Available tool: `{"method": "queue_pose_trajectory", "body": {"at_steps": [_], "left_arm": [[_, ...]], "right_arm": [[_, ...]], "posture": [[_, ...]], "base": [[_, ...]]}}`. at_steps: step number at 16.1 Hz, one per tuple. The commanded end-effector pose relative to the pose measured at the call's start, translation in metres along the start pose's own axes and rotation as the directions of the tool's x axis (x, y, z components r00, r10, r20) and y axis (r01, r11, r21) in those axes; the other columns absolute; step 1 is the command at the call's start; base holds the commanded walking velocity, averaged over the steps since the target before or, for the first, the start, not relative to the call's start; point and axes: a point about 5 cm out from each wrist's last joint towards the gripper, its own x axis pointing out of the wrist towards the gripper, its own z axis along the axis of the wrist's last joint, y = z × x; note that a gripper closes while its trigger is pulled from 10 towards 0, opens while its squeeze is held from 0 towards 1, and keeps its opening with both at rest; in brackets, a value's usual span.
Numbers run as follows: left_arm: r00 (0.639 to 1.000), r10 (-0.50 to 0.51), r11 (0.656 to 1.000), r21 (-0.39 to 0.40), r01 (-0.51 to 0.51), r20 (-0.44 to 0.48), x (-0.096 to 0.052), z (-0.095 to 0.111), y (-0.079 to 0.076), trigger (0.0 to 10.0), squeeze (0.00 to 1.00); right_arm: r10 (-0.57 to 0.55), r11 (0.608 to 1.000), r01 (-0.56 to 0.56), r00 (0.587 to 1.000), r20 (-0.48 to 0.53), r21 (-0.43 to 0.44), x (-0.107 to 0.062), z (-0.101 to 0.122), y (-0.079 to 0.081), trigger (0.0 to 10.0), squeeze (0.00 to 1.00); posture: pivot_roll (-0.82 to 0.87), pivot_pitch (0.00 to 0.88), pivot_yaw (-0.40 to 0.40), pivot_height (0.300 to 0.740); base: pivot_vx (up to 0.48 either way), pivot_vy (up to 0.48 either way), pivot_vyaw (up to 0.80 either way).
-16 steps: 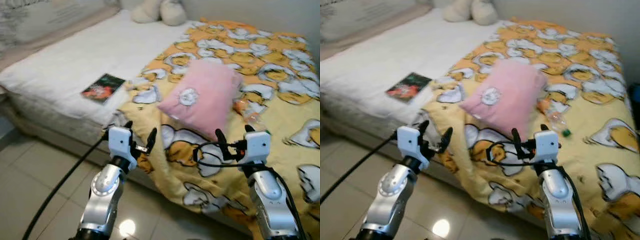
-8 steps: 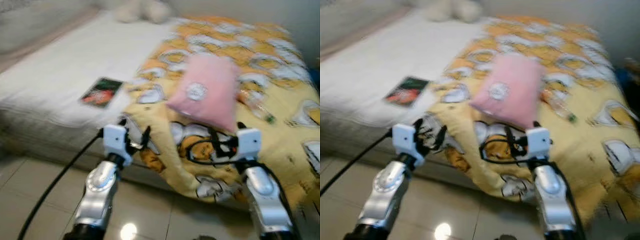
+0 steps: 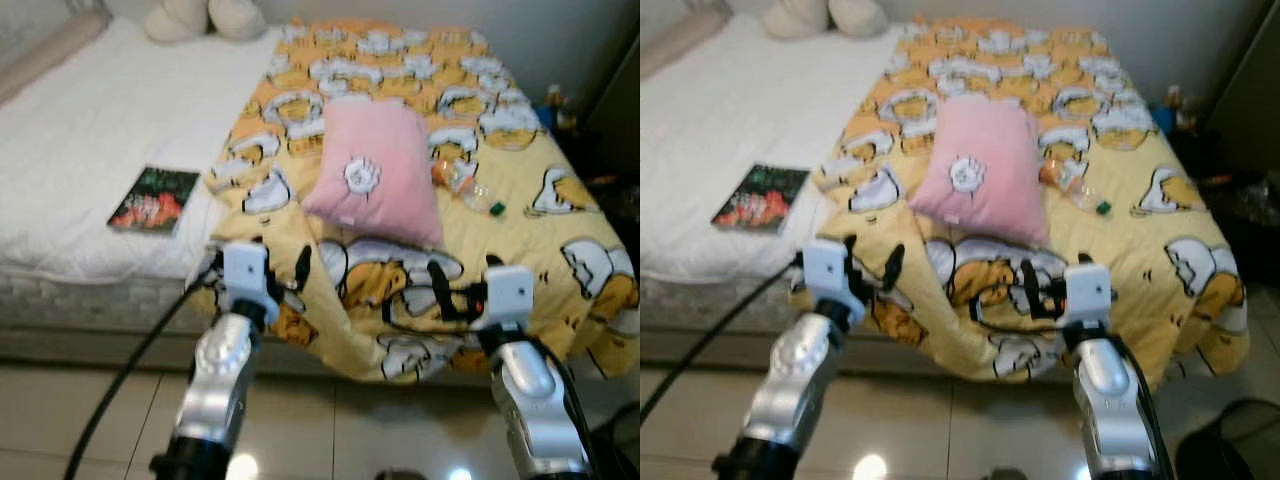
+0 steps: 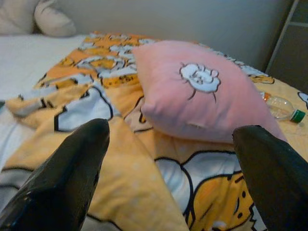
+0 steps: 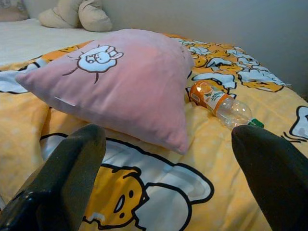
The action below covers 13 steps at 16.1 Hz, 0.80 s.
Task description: Clean up the room
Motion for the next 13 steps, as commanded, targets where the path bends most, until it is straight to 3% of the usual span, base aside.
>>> {"method": "queue_pose_trajectory", "body": {"at_steps": [1, 3, 9, 13], "left_arm": [[1.0, 0.015, 1.0, -0.006, -0.015, 0.003, -0.001, 0.001, -0.001, 10.0, 0.0], [0.999, 0.033, 0.999, -0.023, -0.033, 0.005, -0.001, 0.0, 0.002, 10.0, 0.0], [0.996, -0.075, 0.997, 0.013, 0.074, 0.046, 0.007, 0.01, -0.009, 10.0, 0.0], [0.997, -0.062, 0.998, -0.008, 0.063, 0.051, 0.009, 0.012, -0.005, 10.0, 0.0]], "right_arm": [[0.007, 1.0, -0.007, 1.0, 0.013, -0.003, 0.001, 0.003, 0.001, 10.0, 0.0], [0.013, 1.0, -0.013, 1.0, 0.01, -0.003, 0.003, 0.002, 0.003, 10.0, 0.0], [0.025, 1.0, -0.025, 1.0, 0.018, -0.009, 0.005, 0.004, 0.004, 10.0, 0.0], [0.014, 1.0, -0.014, 1.0, 0.018, -0.007, 0.004, 0.003, 0.005, 10.0, 0.0]], "posture": [[-0.16, 0.0, 0.043, 0.74], [-0.16, 0.0, 0.043, 0.74], [-0.16, 0.0, 0.043, 0.74], [-0.17, 0.0, 0.054, 0.74]], "base": [[0.0, 0.0, 0.0], [0.0, 0.0, 0.0], [0.0, -0.464, 0.0], [0.062, -0.33, 0.0]]}}
